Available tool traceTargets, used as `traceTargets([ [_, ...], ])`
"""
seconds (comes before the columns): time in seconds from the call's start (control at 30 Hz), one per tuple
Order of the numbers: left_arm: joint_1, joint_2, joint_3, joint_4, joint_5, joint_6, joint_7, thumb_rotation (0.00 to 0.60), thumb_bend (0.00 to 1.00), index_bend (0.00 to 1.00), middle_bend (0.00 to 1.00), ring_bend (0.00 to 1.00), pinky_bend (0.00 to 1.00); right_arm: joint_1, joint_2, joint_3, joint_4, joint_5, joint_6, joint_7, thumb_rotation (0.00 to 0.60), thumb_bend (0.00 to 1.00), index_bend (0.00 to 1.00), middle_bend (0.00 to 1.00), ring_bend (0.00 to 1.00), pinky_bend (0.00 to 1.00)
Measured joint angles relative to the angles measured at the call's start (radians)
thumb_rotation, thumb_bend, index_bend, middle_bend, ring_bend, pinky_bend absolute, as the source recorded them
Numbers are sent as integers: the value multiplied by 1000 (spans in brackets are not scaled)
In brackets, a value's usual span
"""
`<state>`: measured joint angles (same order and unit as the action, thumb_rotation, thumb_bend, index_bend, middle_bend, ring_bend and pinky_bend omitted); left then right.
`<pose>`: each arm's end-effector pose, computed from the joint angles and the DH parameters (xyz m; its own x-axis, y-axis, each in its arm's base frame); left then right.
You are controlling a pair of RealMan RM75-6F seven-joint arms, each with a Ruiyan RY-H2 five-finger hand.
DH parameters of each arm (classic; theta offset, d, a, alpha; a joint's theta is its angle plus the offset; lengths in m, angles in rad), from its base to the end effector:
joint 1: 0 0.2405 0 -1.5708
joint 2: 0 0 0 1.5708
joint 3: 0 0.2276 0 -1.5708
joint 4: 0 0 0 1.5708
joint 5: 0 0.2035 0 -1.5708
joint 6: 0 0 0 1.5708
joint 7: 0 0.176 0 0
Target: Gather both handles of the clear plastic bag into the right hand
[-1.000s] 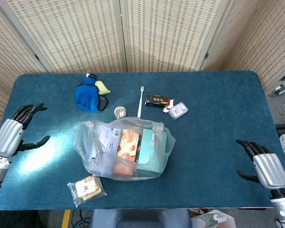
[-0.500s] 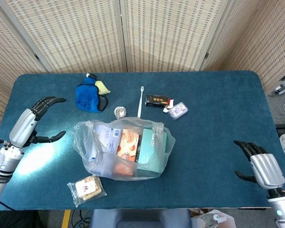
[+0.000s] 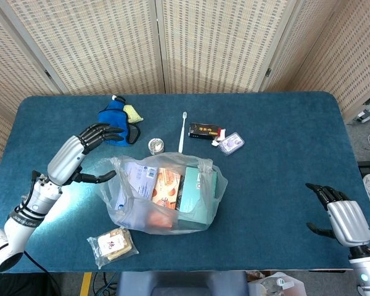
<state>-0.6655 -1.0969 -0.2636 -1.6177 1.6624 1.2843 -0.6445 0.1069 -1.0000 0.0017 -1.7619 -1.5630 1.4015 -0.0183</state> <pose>-0.0711 0.3457 0.1542 -0.0988 0.1763 0.9794 0.7286 -0.6575 0.1918 -0.2589 -0.2026 0.1477 0.3968 -0.1253 0.9093 -0.9171 -0.0940 0.3873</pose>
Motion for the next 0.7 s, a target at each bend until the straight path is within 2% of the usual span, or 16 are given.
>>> traceTargets([
  [0.3,-62,-52,-27,-6,-45,-25,6,600,223,479,298,232,101,28,19,-5,-21,-34,-34,59,600,126,163,242,203,330],
  [0.5,-88,-81,-46,-14,-70,-25,30,600,222,540,330,260,101,63,25,-6,-31,-88,-53,148,600,112,163,240,203,330],
  [0.7,-100,-103,-52,-34,-94,-23,67,600,223,595,360,287,101,134,37,-10,-39,-147,-111,265,600,96,67,165,137,302],
])
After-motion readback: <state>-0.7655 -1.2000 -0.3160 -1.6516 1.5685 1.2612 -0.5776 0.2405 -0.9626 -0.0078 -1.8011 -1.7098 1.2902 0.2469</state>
